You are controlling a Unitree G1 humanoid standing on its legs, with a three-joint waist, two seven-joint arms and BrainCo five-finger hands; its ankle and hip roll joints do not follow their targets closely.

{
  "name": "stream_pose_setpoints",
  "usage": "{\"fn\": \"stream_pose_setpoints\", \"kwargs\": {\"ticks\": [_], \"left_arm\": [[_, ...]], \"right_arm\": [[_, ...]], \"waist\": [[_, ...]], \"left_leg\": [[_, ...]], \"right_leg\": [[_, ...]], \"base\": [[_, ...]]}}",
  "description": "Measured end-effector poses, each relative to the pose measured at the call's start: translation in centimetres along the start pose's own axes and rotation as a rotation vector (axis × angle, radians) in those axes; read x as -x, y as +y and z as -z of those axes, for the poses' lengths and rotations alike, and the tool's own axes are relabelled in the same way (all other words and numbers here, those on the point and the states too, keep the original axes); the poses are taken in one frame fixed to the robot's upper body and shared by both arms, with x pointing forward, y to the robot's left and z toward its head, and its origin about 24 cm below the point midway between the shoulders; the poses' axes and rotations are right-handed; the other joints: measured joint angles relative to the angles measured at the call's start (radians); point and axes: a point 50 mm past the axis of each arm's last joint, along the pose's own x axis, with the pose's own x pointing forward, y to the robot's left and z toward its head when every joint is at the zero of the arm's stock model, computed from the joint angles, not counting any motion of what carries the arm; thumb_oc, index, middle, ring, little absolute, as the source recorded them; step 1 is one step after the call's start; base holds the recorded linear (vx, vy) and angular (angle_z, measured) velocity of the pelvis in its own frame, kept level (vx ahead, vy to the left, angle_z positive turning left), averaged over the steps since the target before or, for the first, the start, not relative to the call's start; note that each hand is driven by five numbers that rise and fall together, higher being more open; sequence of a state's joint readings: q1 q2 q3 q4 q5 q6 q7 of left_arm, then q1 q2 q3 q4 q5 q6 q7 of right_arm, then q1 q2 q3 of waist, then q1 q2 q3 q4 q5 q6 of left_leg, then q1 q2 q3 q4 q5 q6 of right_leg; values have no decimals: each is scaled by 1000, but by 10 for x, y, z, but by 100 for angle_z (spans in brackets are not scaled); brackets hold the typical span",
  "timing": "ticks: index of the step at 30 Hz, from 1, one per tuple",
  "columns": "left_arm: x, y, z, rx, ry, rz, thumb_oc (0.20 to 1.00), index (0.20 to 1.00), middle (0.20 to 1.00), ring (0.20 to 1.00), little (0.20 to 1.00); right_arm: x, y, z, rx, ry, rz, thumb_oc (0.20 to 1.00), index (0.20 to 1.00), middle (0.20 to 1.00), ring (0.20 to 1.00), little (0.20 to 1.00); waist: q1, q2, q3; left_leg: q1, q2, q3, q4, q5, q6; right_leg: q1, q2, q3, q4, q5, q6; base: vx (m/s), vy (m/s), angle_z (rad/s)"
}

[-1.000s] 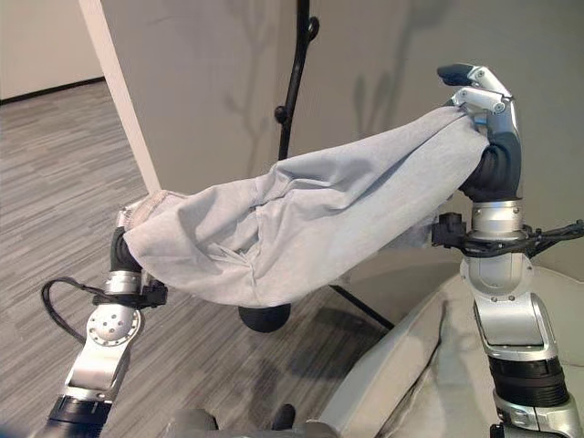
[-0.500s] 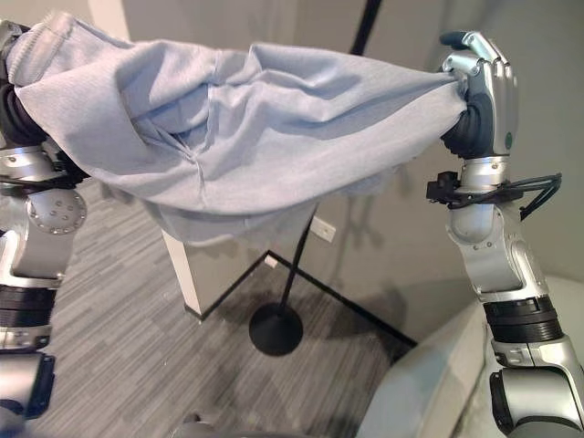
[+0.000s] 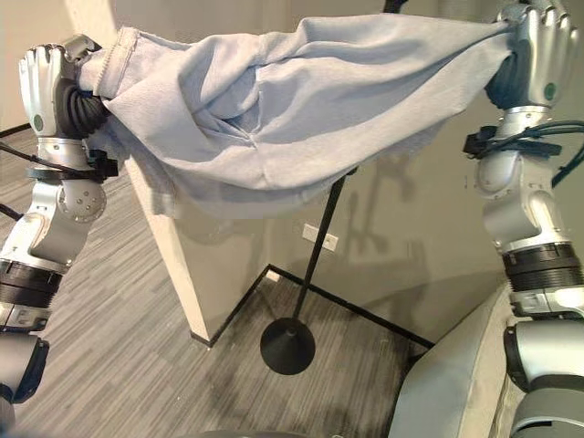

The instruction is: Hang the clothes on the sofa on the clothes rack.

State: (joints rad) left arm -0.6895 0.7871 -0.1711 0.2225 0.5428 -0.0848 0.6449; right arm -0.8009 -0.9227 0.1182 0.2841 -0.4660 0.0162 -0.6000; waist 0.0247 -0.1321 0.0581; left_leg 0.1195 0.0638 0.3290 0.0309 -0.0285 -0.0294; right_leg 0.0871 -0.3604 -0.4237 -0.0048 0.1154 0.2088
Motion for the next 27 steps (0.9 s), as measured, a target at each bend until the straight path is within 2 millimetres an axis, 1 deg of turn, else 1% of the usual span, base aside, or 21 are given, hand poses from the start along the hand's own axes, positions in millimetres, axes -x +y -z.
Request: {"fn": "stream_pose_setpoints", "kwargs": {"ticks": [1, 2, 4, 5, 7, 8, 9, 11, 13, 16, 17, 19, 20, 21, 23, 24, 26, 27], "left_arm": [[2, -1, 1, -12, -6, 9, 200, 200, 200, 200, 200], [10, -7, -1, -2, -2, 29, 200, 200, 200, 200, 200], [12, -9, -3, 14, -3, 40, 200, 200, 200, 200, 200], [12, -10, -5, 28, -4, 40, 200, 200, 200, 200, 200], [12, -11, -5, 33, 0, 41, 200, 200, 200, 200, 200], [12, -11, -4, 32, 2, 42, 200, 200, 200, 200, 200], [12, -13, -1, 23, 13, 53, 200, 200, 200, 200, 200], [12, -18, 6, 2, 38, 78, 200, 200, 200, 200, 200], [11, -27, 16, -49, 59, 138, 200, 200, 200, 200, 200], [3, -39, 29, -162, 42, 249, 200, 200, 200, 200, 200], [-3, -41, 35, -220, 32, 292, 200, 200, 200, 200, 200], [-9, -41, 40, -252, 50, 309, 200, 200, 200, 200, 200], [-11, -46, 45, -278, 71, 349, 200, 200, 200, 200, 200], [-12, -57, 51, -361, 86, 442, 200, 200, 200, 200, 200], [-9, -66, 55, -346, 167, 482, 200, 200, 200, 200, 200], [-7, -69, 54, -336, 185, 495, 200, 200, 200, 200, 200], [3, -77, 58, -323, 254, 550, 200, 200, 200, 200, 200], [10, -85, 56, -303, 281, 588, 200, 200, 200, 200, 200]], "right_arm": [[0, -4, -1, -1, -6, 16, 200, 200, 200, 200, 200], [0, -9, 0, 22, -22, 26, 200, 200, 200, 200, 200], [0, -10, 3, 58, -25, 12, 200, 200, 200, 200, 200], [0, -10, 6, 72, -23, 2, 200, 200, 200, 200, 200], [1, -8, 9, 89, -19, -25, 200, 200, 200, 200, 200], [1, -8, 9, 89, -20, -26, 200, 200, 200, 200, 200], [1, -7, 10, 90, -23, -41, 200, 200, 200, 200, 200], [4, 0, 13, 101, -29, -83, 200, 200, 200, 200, 200], [13, 17, 14, 96, -37, -183, 200, 200, 200, 200, 200], [14, 37, 17, 108, -35, -285, 200, 200, 200, 200, 200], [12, 43, 15, 104, -40, -320, 200, 200, 200, 200, 200], [4, 47, 9, 76, -45, -334, 200, 200, 200, 200, 200], [2, 55, 7, 64, -22, -354, 200, 200, 200, 200, 200], [0, 71, 3, 81, -10, -420, 200, 200, 200, 200, 200], [-1, 83, -4, 71, 1, -471, 200, 200, 200, 200, 200], [0, 85, -5, 64, 1, -483, 200, 200, 200, 200, 200], [9, 98, -6, 23, 62, -530, 200, 200, 200, 200, 200], [17, 106, -2, 13, 111, -573, 200, 200, 200, 200, 200]], "waist": [[-10, -6, -2], [-12, 29, -4], [-12, 61, -20], [-16, 78, -30], [-17, 85, -34], [-17, 84, -34], [-19, 82, -34], [-20, 77, -37], [-20, 56, -51], [-19, 42, -61], [-19, 39, -63], [-17, 40, -63], [-18, 40, -65], [-19, 42, -68], [-17, 47, -71], [-15, 48, -71], [-16, 49, -74], [-17, 49, -75]], "left_leg": [[1, -8, -10, -9, 6, -11], [21, 12, -15, -43, 24, -34], [23, 33, -18, -68, 40, -53], [27, 56, -20, -78, 50, -68], [34, 85, -19, -80, 53, -75], [34, 90, -18, -81, 54, -76], [34, 103, -18, -80, 58, -82], [34, 113, -18, -80, 60, -86], [21, 129, -21, -80, 66, -96], [14, 143, -22, -80, 72, -106], [5, 150, -28, -80, 75, -111], [-7, 159, -35, -79, 80, -117], [-13, 164, -41, -77, 82, -118], [-16, 171, -44, -80, 86, -124], [-19, 175, -47, -79, 88, -127], [-22, 176, -48, -79, 89, -127], [-38, 177, -53, -80, 92, -126], [-53, 177, -61, -80, 96, -125]], "right_leg": [[15, 5, 22, -33, 44, 0], [32, 33, 17, -50, 34, -3], [37, 69, 12, -74, 32, -14], [41, 96, 5, -84, 26, -23], [46, 126, 5, -84, 15, -40], [45, 133, 7, -84, 14, -42], [45, 145, 8, -84, 12, -46], [45, 152, 8, -84, 7, -53], [34, 168, 6, -84, 4, -62], [28, 182, 5, -84, 3, -68], [24, 190, 4, -84, 2, -70], [14, 200, 0, -84, 0, -81], [14, 205, -3, -84, -1, -84], [13, 212, -3, -84, -2, -88], [10, 216, -7, -84, -1, -90], [8, 218, -8, -84, -2, -91], [-4, 218, -14, -84, -3, -93], [-14, 217, -23, -84, -3, -94]], "base": [[175, -125, 18], [180, -148, 13], [157, -177, 2], [126, -195, 0], [110, -187, -5], [111, -200, -7], [73, -145, -4], [42, -82, -2], [91, -168, 2], [55, -103, 2], [53, -80, 5], [134, -80, 7], [139, -59, 8], [49, -34, 8], [45, -27, 4], [54, -42, 8], [26, -35, 10], [-19, -35, 13]]}}
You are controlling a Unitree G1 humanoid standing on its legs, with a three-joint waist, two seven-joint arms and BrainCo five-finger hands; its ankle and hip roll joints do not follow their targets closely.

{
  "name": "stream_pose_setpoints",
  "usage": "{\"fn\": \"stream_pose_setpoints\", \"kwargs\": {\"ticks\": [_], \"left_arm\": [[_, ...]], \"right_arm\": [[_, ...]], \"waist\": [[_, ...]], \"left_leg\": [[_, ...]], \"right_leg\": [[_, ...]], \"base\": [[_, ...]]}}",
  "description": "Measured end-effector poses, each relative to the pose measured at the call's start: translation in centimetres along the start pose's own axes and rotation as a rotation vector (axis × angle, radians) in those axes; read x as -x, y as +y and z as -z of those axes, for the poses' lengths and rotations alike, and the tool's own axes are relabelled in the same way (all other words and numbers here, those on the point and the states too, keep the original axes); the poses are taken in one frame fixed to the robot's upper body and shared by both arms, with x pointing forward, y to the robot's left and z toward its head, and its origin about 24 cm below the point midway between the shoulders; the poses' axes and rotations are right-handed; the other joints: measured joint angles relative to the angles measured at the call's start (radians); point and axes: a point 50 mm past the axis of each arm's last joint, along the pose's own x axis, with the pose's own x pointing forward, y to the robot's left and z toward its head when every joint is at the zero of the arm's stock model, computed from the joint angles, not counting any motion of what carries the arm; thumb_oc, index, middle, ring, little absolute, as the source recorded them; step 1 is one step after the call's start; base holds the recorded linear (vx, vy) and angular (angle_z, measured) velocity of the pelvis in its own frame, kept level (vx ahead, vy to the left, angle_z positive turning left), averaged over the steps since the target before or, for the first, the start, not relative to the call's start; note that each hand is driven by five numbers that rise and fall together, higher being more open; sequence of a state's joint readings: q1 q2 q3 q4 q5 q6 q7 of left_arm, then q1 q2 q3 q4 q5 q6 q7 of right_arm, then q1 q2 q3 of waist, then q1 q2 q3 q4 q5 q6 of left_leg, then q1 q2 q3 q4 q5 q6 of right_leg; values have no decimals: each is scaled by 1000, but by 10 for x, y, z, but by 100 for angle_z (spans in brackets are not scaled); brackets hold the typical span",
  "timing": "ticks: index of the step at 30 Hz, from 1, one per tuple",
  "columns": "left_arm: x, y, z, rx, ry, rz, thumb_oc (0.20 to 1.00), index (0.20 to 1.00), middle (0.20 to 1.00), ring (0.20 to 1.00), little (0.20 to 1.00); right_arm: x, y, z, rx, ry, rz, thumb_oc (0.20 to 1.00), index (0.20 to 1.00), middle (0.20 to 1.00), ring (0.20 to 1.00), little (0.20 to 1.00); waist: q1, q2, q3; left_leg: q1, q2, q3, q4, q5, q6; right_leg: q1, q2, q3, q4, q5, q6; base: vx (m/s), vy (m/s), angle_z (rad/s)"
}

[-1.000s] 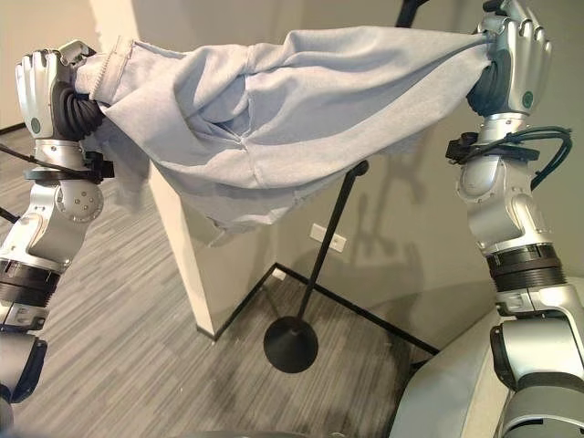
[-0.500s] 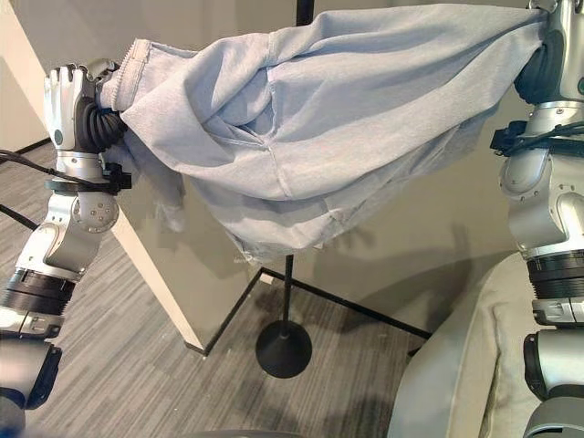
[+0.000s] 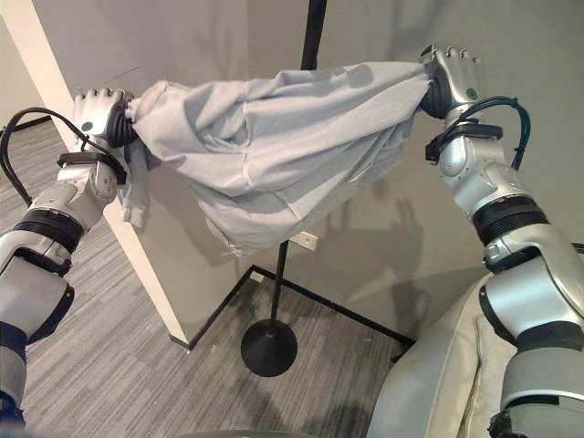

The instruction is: Hang the clothes on the sofa on the clothes rack.

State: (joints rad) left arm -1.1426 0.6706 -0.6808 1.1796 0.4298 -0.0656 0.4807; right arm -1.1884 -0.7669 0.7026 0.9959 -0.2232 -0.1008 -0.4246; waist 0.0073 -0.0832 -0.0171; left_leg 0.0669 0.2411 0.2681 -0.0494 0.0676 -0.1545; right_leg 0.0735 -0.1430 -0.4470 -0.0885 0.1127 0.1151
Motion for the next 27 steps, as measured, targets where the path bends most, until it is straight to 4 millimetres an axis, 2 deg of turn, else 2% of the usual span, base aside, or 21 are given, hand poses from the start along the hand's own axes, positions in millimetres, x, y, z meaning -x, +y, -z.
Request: {"fn": "stream_pose_setpoints", "kwargs": {"ticks": [5, 9, 10, 11, 12, 13, 16, 17, 18, 19, 21, 23, 25, 27], "left_arm": [[2, -10, -10, 58, 4, 38, 200, 200, 200, 200, 200], [14, -30, -21, 185, 20, 80, 200, 200, 200, 200, 200], [22, -41, -23, 244, 31, 100, 200, 200, 200, 200, 200], [40, -62, -27, 341, 58, 146, 200, 200, 200, 200, 200], [48, -73, -29, 359, 64, 183, 200, 200, 200, 200, 200], [67, -92, -37, 446, 80, 245, 200, 200, 200, 200, 200], [109, -126, -56, 632, 128, 355, 200, 200, 200, 200, 200], [120, -132, -61, 699, 150, 371, 200, 200, 200, 200, 200], [141, -143, -72, 814, 188, 411, 200, 200, 200, 200, 200], [151, -149, -78, 873, 213, 440, 200, 200, 200, 200, 200], [157, -151, -82, 940, 246, 442, 200, 200, 200, 200, 200], [162, -153, -79, 991, 294, 435, 1000, 1000, 1000, 1000, 1000], [164, -151, -76, 1041, 323, 413, 1000, 1000, 1000, 1000, 1000], [173, -153, -70, 1104, 376, 401, 1000, 1000, 1000, 1000, 1000]], "right_arm": [[3, 11, 5, -45, 57, -51, 200, 200, 200, 200, 200], [15, 26, 14, -65, 86, -88, 200, 200, 200, 200, 200], [22, 34, 16, -89, 97, -103, 200, 200, 200, 200, 200], [36, 51, 21, -121, 122, -146, 200, 200, 200, 200, 200], [43, 61, 22, -130, 134, -177, 200, 200, 200, 200, 200], [59, 82, 21, -170, 151, -232, 200, 200, 200, 200, 200], [93, 120, 10, -260, 170, -332, 200, 200, 200, 200, 200], [102, 129, 4, -301, 171, -349, 200, 200, 200, 200, 200], [122, 145, -8, -358, 158, -397, 200, 200, 200, 200, 200], [129, 154, -19, -389, 147, -424, 200, 200, 200, 200, 200], [133, 156, -23, -420, 153, -413, 200, 200, 200, 200, 200], [138, 160, -27, -437, 161, -407, 200, 200, 200, 200, 200], [142, 162, -33, -463, 157, -403, 200, 200, 200, 200, 200], [158, 170, -44, -519, 149, -428, 200, 200, 200, 200, 200]], "waist": [[3, 1, 0], [2, 1, 0], [2, 1, -1], [3, 2, -2], [2, 2, -1], [2, 2, -1], [2, 7, 1], [1, 8, 0], [1, 12, 1], [0, 20, 6], [1, 30, 5], [0, 46, 7], [0, 53, 7], [1, 65, 11]], "left_leg": [[-56, 7, -16, 0, 13, 2], [-60, 13, -22, 1, 13, 1], [-61, 13, -22, 2, 14, 1], [-61, 14, -22, 0, 14, 2], [-62, 14, -24, -1, 14, 1], [-64, 14, -23, 0, 17, 0], [-64, 16, -24, -2, 18, -1], [-61, 17, -23, -2, 18, -1], [-57, 19, -22, -4, 19, -2], [-55, 20, -22, -7, 22, -4], [-44, 21, -16, -19, 26, 0], [-28, 23, -14, -33, 29, 6], [-25, 25, -14, -37, 30, 6], [-16, 30, -11, -37, 31, 5]], "right_leg": [[-45, 9, -9, 0, 5, -8], [-43, 16, -7, 0, 2, -10], [-43, 16, -7, 0, 1, -11], [-43, 16, -7, 0, -1, -12], [-43, 16, -7, 0, -3, -15], [-45, 17, -8, 0, -3, -15], [-46, 19, -8, 0, -4, -16], [-43, 19, -7, 0, -4, -16], [-41, 21, -6, 0, -5, -16], [-42, 22, -4, 0, -4, -17], [-36, 23, -4, 0, -5, -16], [-27, 26, -3, -1, -9, -15], [-27, 27, -3, -1, -9, -16], [-19, 30, -1, -1, -10, -18]], "base": [[-7, -57, 9], [-6, -49, 5], [-61, -49, 3], [-1, -49, 3], [-60, -38, 2], [-1, -30, 3], [0, 0, 0], [0, 0, 0], [9, -7, -5], [14, -1, -4], [0, 0, 0], [0, 0, 0], [2, 7, -2], [-2, 10, -2]]}}
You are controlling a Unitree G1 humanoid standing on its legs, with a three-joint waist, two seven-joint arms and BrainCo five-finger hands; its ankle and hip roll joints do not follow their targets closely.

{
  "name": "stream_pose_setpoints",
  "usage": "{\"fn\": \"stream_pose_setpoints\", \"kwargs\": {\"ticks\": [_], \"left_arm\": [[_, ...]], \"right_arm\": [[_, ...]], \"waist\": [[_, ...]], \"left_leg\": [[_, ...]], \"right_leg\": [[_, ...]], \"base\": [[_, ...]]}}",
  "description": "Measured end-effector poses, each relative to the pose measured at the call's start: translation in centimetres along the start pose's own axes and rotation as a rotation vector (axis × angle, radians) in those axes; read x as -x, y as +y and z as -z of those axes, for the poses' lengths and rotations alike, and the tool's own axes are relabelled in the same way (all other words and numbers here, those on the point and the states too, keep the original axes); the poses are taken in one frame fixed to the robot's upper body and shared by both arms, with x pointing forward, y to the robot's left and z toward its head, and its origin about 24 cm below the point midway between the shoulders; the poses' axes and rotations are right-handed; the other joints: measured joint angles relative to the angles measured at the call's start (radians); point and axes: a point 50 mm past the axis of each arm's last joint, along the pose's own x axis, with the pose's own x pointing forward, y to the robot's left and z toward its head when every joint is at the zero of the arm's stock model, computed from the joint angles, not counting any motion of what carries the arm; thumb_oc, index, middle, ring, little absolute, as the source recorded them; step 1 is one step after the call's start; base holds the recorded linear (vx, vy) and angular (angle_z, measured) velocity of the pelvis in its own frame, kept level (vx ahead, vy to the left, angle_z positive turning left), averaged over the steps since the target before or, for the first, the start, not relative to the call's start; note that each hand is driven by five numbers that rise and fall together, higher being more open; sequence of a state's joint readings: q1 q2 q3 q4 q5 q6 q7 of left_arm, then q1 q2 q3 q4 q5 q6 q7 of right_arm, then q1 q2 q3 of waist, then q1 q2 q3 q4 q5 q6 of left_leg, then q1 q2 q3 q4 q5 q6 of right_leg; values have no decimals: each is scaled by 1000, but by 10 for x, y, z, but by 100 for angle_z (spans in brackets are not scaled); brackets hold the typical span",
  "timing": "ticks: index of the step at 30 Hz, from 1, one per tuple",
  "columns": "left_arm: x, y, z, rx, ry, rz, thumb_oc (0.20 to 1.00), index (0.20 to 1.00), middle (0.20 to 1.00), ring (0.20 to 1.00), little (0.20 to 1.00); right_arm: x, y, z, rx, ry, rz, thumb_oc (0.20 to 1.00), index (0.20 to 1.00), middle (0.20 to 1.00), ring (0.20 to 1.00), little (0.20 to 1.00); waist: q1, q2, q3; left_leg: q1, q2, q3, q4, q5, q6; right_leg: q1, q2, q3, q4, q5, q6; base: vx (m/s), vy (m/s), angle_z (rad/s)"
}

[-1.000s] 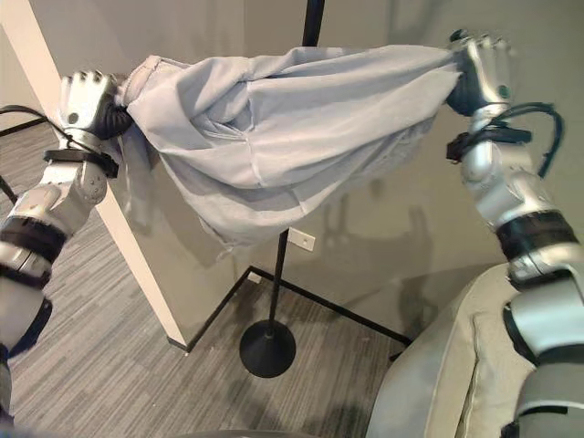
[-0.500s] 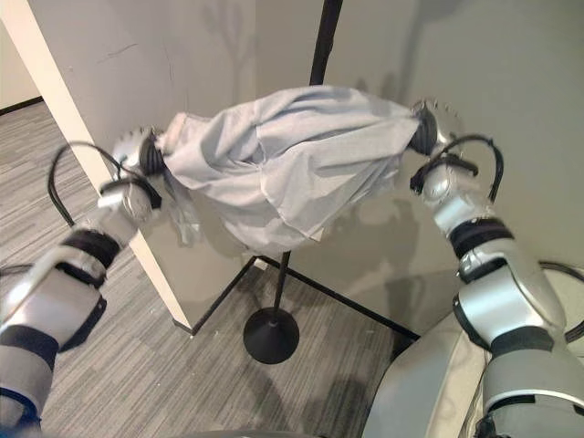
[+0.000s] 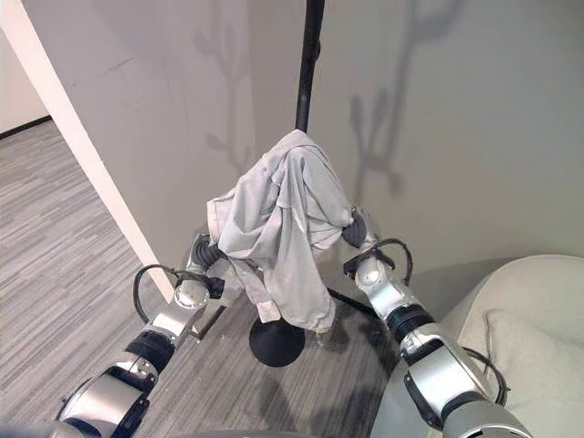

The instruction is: Hang the clothes on the sofa on the clothes rack.

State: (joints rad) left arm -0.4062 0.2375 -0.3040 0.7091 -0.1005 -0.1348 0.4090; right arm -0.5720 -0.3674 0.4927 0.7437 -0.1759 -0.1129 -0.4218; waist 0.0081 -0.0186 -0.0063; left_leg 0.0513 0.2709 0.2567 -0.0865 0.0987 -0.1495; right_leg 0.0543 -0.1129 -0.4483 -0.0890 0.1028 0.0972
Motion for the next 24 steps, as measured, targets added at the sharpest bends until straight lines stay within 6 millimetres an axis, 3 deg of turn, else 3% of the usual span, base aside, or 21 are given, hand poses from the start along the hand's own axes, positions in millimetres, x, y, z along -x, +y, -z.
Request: {"fn": "stream_pose_setpoints", "kwargs": {"ticks": [4, 6, 7, 8, 13, 14, 19, 23, 24], "left_arm": [[25, 7, 43, 41, 138, -13, 1000, 1000, 1000, 1000, 1000], [64, 22, 94, 80, 295, -44, 1000, 1000, 1000, 1000, 1000], [93, 27, 137, 85, 516, -87, 1000, 1000, 1000, 1000, 1000], [106, 29, 152, 81, 604, -98, 1000, 1000, 1000, 1000, 1000], [139, 33, 176, 64, 728, -99, 1000, 1000, 1000, 1000, 1000], [147, 34, 181, 93, 748, -120, 1000, 1000, 1000, 1000, 1000], [183, 37, 203, 167, 906, -176, 1000, 1000, 1000, 1000, 1000], [219, 45, 222, 179, 1068, -185, 1000, 1000, 1000, 1000, 1000], [228, 47, 225, 180, 1101, -189, 1000, 1000, 1000, 1000, 1000]], "right_arm": [[15, 23, -6, -80, -27, -44, 200, 200, 200, 200, 200], [29, 32, -1, -131, -18, -67, 200, 200, 200, 200, 200], [35, 37, 7, -141, 13, -84, 200, 200, 200, 200, 200], [34, 36, 8, -138, 21, -84, 200, 200, 200, 200, 200], [33, 32, 12, -179, 51, -79, 200, 200, 200, 200, 200], [32, 32, 13, -199, 59, -83, 1000, 1000, 1000, 1000, 1000], [35, 27, 31, -295, 164, -46, 1000, 1000, 1000, 1000, 1000], [52, 26, 65, -409, 333, 17, 1000, 1000, 1000, 1000, 1000], [64, 29, 80, -454, 411, 34, 1000, 1000, 1000, 1000, 1000]], "waist": [[4, 38, 5], [1, 52, 1], [2, 56, 4], [7, 58, 4], [26, 58, 5], [28, 60, 4], [27, 59, 0], [31, 51, -6], [30, 47, -8]], "left_leg": [[6, 2, 1, 0, 2, -3], [11, -1, 3, -1, 1, -4], [17, 1, 2, -1, 1, -4], [14, 2, 1, -1, -1, 0], [9, 0, -5, -4, -3, 2], [6, -4, -10, -8, -5, 2], [3, -17, -22, -8, -7, 5], [6, -28, -28, -8, -10, 8], [6, -34, -28, -7, -10, 9]], "right_leg": [[10, 1, -5, 0, -1, 1], [15, -3, -2, -3, -5, 5], [20, -4, -5, -5, -6, 5], [20, -4, -9, -5, -6, 5], [25, -6, -16, -5, -12, 9], [27, -11, -21, -6, -16, 16], [32, -24, -30, -5, -14, 22], [42, -34, -39, -2, -14, 23], [42, -39, -39, 0, -12, 24]], "base": [[-5, 43, 2], [-2, 66, -1], [0, 64, 6], [1, 69, 9], [-2, 66, 6], [-4, 68, 8], [-10, 68, 8], [-3, 49, 7], [10, 68, 2]]}}
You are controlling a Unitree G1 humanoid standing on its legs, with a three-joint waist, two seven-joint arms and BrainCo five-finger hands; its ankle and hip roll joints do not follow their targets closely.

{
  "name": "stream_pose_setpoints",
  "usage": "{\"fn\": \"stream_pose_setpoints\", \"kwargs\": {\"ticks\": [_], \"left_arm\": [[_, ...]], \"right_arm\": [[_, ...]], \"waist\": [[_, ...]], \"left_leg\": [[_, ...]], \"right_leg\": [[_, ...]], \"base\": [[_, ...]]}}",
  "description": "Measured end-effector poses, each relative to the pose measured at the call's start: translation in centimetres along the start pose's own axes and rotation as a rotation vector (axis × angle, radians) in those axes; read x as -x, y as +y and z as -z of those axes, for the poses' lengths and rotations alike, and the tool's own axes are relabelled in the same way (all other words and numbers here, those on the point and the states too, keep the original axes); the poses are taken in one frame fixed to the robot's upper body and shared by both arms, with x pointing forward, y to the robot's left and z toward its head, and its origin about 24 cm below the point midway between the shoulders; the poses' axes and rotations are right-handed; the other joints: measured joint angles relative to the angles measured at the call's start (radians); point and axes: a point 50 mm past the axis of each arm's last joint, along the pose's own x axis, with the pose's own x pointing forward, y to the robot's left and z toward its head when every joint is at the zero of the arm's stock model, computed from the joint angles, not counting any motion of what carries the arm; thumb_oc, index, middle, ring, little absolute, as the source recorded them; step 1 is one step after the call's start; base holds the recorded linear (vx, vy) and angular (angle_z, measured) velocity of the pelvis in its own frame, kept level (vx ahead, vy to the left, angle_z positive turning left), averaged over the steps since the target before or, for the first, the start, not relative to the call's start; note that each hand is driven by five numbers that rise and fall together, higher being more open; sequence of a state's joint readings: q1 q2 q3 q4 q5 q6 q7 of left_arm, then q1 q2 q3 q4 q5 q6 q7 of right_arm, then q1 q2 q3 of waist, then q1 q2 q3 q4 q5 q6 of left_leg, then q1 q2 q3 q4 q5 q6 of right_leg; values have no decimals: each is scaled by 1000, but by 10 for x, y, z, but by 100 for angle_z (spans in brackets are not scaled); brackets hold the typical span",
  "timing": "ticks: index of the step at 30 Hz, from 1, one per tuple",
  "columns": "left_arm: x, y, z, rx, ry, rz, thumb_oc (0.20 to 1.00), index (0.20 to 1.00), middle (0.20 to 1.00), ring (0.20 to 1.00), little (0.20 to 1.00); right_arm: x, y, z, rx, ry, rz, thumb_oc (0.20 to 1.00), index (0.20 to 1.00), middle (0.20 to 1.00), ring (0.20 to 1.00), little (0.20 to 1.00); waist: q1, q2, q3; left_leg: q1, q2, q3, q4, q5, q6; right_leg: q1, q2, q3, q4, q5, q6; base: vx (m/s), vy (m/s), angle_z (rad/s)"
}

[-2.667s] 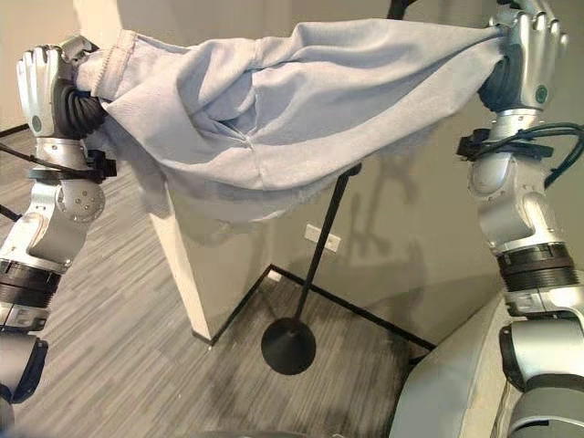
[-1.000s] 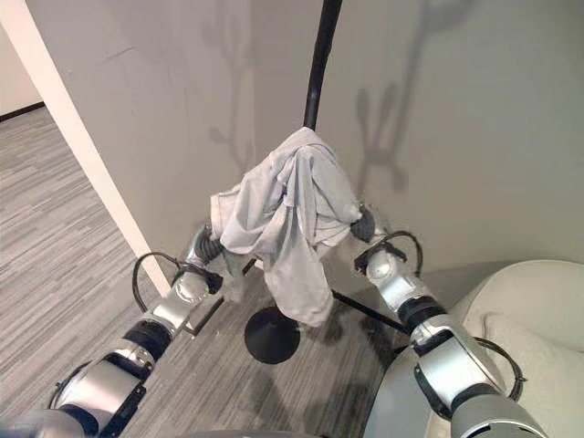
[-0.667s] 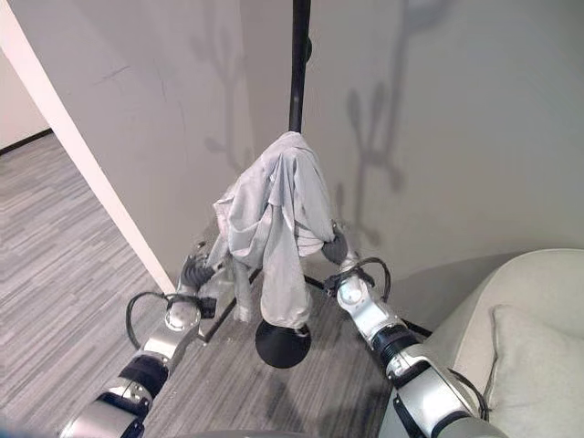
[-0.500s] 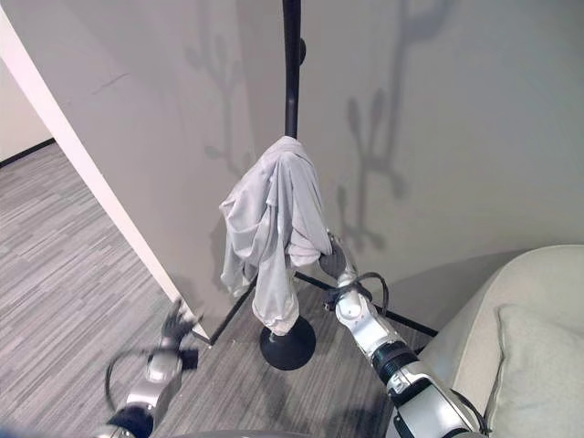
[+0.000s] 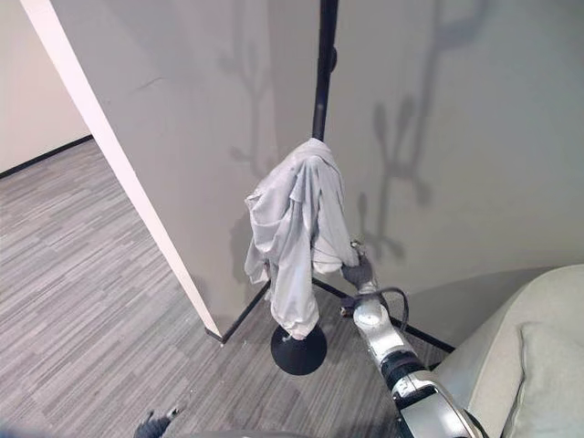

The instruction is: Hang the clothes on the sofa on the clothes rack.

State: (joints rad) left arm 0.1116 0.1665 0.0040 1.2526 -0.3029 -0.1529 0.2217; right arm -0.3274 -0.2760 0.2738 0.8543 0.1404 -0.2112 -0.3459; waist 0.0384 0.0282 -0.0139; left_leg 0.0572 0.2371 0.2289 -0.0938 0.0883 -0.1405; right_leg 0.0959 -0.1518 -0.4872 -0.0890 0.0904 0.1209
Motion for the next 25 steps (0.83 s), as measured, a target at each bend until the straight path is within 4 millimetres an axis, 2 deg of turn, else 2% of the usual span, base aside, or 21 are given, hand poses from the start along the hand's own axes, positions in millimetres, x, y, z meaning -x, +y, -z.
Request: {"fn": "stream_pose_setpoints", "kwargs": {"ticks": [1, 3, 4, 5, 6, 7, 8, 11, 14, 19, 21, 23, 25], "left_arm": [[0, 1, 3, 3, 16, 1, 1000, 1000, 1000, 1000, 1000], [1, 4, 12, 14, 46, 7, 1000, 1000, 1000, 1000, 1000], [2, 4, 12, 28, 49, 8, 1000, 1000, 1000, 1000, 1000], [2, 5, 13, 29, 52, 10, 1000, 1000, 1000, 1000, 1000], [2, 6, 15, 26, 61, 9, 1000, 1000, 1000, 1000, 1000], [2, 8, 18, 19, 79, 6, 1000, 1000, 1000, 1000, 1000], [2, 8, 20, 19, 88, 9, 1000, 1000, 1000, 1000, 1000], [3, 5, 23, 45, 108, 19, 1000, 1000, 1000, 1000, 1000], [2, 1, 19, 44, 103, 33, 1000, 1000, 1000, 1000, 1000], [3, -6, 18, 12, 95, 68, 1000, 1000, 1000, 1000, 1000], [3, -8, 17, 13, 92, 80, 1000, 1000, 1000, 1000, 1000], [3, -7, 17, 10, 93, 88, 1000, 1000, 1000, 1000, 1000], [2, -9, 13, -25, 85, 112, 1000, 1000, 1000, 1000, 1000]], "right_arm": [[1, -3, 5, -60, 29, 23, 1000, 1000, 1000, 1000, 1000], [14, -16, 40, -177, 183, 108, 1000, 1000, 1000, 1000, 1000], [17, -20, 47, -216, 212, 142, 1000, 1000, 1000, 1000, 1000], [26, -26, 64, -237, 289, 184, 1000, 1000, 1000, 1000, 1000], [36, -31, 82, -267, 361, 227, 1000, 1000, 1000, 1000, 1000], [56, -39, 108, -328, 474, 308, 1000, 1000, 1000, 1000, 1000], [71, -44, 125, -386, 549, 368, 1000, 1000, 1000, 1000, 1000], [101, -50, 154, -496, 682, 473, 1000, 1000, 1000, 1000, 1000], [113, -46, 163, -599, 724, 503, 1000, 1000, 1000, 1000, 1000], [122, -18, 168, -828, 761, 456, 1000, 1000, 1000, 1000, 1000], [128, -15, 173, -873, 790, 442, 1000, 1000, 1000, 1000, 1000], [137, -14, 181, -894, 848, 448, 1000, 1000, 1000, 1000, 1000], [154, -11, 192, -936, 978, 466, 1000, 1000, 1000, 1000, 1000]], "waist": [[3, -2, -2], [5, -8, -4], [4, -8, -4], [4, -9, -4], [2, -9, -4], [-1, -8, -4], [-3, -6, -3], [-17, -4, -1], [-23, -5, -2], [-29, -11, -1], [-27, -15, -3], [-28, -19, -3], [-21, -24, -5]], "left_leg": [[1, -2, 0, 0, 0, 0], [2, -12, 0, 0, -1, 2], [3, -14, 1, 0, -3, 4], [4, -17, 3, 0, -3, 3], [5, -19, 4, 0, -5, 3], [8, -22, 6, 0, -8, 5], [8, -24, 7, 0, -8, 5], [13, -26, 13, 0, -9, 4], [14, -25, 18, 0, -18, 11], [16, -26, 24, 0, -18, 12], [17, -29, 25, 0, -18, 12], [17, -29, 26, 0, -19, 13], [15, -28, 23, 0, -19, 13]], "right_leg": [[2, -2, 0, 0, 0, 1], [2, -11, 0, 0, 0, 4], [2, -14, 0, 0, 0, 6], [3, -17, 2, 0, 1, 7], [3, -20, 3, 0, 1, 9], [4, -22, 4, 0, 0, 11], [4, -24, 5, 0, 0, 13], [5, -26, 11, 0, 1, 15], [3, -26, 14, 0, -3, 23], [0, -28, 22, 0, -2, 24], [0, -31, 23, 0, -2, 24], [0, -31, 23, 0, -2, 24], [1, -30, 20, 0, -2, 25]], "base": [[16, 65, 0], [15, 47, 1], [0, 0, 0], [21, 36, -3], [22, 33, -4], [25, 34, -3], [21, 23, -4], [21, 12, -6], [10, 5, -3], [11, 6, -3], [0, 0, 0], [0, 0, 0], [19, 1, 4]]}}
